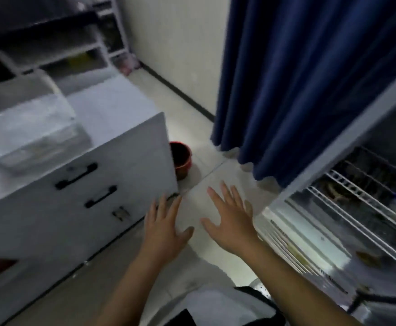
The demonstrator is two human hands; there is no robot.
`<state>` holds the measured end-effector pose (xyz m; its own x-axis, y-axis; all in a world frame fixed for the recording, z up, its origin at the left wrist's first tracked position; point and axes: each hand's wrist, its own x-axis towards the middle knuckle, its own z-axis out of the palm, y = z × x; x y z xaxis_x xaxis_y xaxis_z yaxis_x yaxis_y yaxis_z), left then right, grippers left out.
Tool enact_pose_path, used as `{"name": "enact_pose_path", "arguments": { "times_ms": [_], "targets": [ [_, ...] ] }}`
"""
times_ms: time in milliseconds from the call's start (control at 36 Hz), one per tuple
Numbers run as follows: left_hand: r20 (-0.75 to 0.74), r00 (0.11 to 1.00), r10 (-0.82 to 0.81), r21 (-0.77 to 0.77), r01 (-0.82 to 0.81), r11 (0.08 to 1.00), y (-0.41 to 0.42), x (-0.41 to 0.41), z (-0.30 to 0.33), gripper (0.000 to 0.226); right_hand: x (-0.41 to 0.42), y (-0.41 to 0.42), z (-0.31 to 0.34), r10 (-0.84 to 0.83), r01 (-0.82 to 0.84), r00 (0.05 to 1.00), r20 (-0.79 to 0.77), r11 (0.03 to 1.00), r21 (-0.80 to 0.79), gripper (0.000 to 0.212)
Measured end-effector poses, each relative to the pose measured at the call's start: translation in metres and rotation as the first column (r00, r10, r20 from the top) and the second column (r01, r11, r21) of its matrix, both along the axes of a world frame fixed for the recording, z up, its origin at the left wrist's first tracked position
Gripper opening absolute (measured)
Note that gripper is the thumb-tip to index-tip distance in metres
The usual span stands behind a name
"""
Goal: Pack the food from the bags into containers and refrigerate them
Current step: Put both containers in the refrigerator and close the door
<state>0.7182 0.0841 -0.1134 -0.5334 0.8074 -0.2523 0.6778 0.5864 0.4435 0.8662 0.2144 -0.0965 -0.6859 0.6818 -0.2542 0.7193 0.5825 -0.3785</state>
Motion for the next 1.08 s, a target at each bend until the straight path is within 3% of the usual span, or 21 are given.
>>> {"name": "enact_pose_path", "arguments": {
  "times_ms": [139, 361, 472, 556, 694, 861, 1083],
  "targets": [
    [0.038, 0.963, 0.268, 0.019, -0.268, 0.963, -0.098, -0.055, 0.001, 0.085, -0.071, -0.062, 0.002, 0.184, -0.184, 0.983, -0.016, 0.980, -0.080, 0.082],
    [0.207, 0.746, 0.633, 0.076, -0.657, 0.750, -0.204, -0.107, -0.007, 0.085, -0.176, -0.124, 0.040, 0.444, -0.445, 0.895, -0.030, 0.890, -0.095, 0.074],
    [0.274, 0.626, 0.730, 0.086, -0.772, 0.630, -0.244, -0.131, -0.013, 0.083, -0.235, -0.150, 0.045, 0.573, -0.575, 0.818, -0.050, 0.810, -0.111, 0.066],
    [0.237, 0.557, 0.796, 0.058, -0.826, 0.560, -0.276, -0.160, -0.012, 0.084, -0.291, -0.169, 0.042, 0.658, -0.663, 0.748, -0.081, 0.737, -0.131, 0.067],
    [0.195, 0.443, 0.875, 0.058, -0.896, 0.440, -0.315, -0.232, 0.006, 0.085, -0.397, -0.195, 0.047, 0.785, -0.803, 0.590, -0.189, 0.595, -0.031, 0.065],
    [0.119, 0.453, 0.883, 0.104, -0.890, 0.443, -0.329, -0.356, 0.048, 0.087, -0.513, -0.217, 0.060, 0.845, -0.860, 0.497, -0.199, 0.511, 0.023, 0.071],
    [0.061, 0.487, 0.871, 0.078, -0.872, 0.482, -0.328, -0.489, 0.077, 0.089, -0.637, -0.245, 0.052, 0.873, -0.876, 0.480, -0.083, 0.482, 0.010, 0.077]
  ]
}}
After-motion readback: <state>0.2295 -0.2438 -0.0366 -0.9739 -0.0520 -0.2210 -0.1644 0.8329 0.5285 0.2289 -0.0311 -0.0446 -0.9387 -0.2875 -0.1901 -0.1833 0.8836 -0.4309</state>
